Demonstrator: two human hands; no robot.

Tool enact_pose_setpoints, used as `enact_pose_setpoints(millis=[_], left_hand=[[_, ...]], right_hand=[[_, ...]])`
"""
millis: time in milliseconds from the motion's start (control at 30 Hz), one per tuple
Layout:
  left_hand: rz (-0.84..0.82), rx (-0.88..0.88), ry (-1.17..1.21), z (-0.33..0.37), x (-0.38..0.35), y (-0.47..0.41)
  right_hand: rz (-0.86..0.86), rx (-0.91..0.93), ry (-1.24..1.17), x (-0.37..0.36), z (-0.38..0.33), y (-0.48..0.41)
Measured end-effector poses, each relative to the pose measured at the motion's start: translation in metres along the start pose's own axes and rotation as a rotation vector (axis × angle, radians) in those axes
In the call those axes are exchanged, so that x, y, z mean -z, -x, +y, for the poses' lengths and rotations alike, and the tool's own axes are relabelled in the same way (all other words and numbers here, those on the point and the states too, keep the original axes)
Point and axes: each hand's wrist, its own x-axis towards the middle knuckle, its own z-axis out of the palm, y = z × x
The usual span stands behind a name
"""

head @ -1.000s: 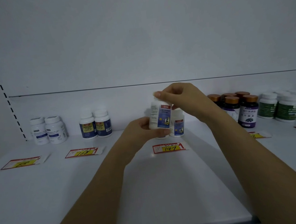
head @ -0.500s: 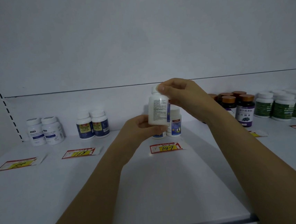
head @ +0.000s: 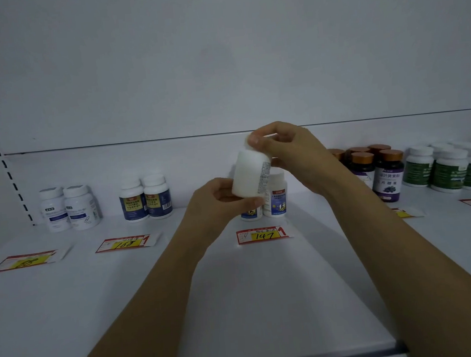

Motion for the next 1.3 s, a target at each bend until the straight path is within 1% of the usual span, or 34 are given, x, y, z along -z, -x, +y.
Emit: enact_pose_setpoints(millis=[67, 167, 267, 300, 367, 433, 467, 533, 600, 633, 700, 767, 833, 933, 1067, 1167, 1300], left_hand=[[-0.029, 0.019, -0.003, 0.0, 0.0, -0.001], [-0.09, 0.052, 0.021, -0.001, 0.0, -0.001], [-0.077, 0.05, 0.021, -0.001, -0.001, 0.0], [-0.051, 0.035, 0.016, -0.001, -0.001, 0.0], [0.005, 0.015, 0.002, 0.0, -0.002, 0.0], [0.021, 0.024, 0.016, 0.001, -0.001, -0.001], [-0.003, 0.043, 0.06, 0.001, 0.001, -0.002], [-0.088, 0.1, 0.172, 0.002, 0.003, -0.002], [-0.136, 0.125, 0.172, 0.003, 0.003, -0.001], [-0.13, 0.123, 0.143, 0.002, 0.003, -0.001], [-0.056, 0.085, 0.073, 0.003, 0.002, 0.0], [0.033, 0.042, 0.05, 0.005, 0.001, 0.002], [0.076, 0.028, 0.04, 0.005, 0.001, 0.001], [0.023, 0.047, 0.026, 0.007, 0.0, 0.003], [-0.101, 0.127, 0.028, 0.007, 0.0, 0.005], [-0.084, 0.141, 0.049, 0.006, 0.0, 0.004], [0.009, 0.11, 0.037, 0.007, 0.0, 0.003]], right_hand=[[-0.014, 0.004, -0.056, 0.002, 0.001, 0.0], [-0.093, -0.018, -0.145, 0.008, 0.002, 0.0], [-0.169, -0.022, -0.1, 0.007, 0.002, 0.0], [-0.167, -0.024, -0.062, 0.005, 0.001, 0.001], [-0.109, -0.015, 0.025, 0.001, 0.001, 0.002], [-0.038, 0.007, 0.037, 0.0, 0.001, 0.0], [-0.032, 0.008, 0.01, 0.001, 0.001, -0.001], [-0.077, 0.003, -0.076, 0.005, 0.001, -0.001], [-0.147, -0.004, -0.168, 0.008, 0.002, -0.001], [-0.177, -0.007, -0.204, 0.007, 0.002, 0.0], [-0.185, -0.024, -0.212, 0.004, 0.003, 0.0], [-0.125, -0.036, -0.092, 0.0, 0.002, -0.001], [-0.06, -0.026, 0.009, -0.002, 0.002, -0.001], [-0.053, -0.024, -0.014, 0.002, 0.003, -0.001], [-0.149, -0.037, -0.188, 0.006, 0.003, 0.002], [-0.189, -0.053, -0.193, 0.003, 0.004, 0.002], [-0.14, -0.07, -0.09, -0.003, 0.005, 0.0]])
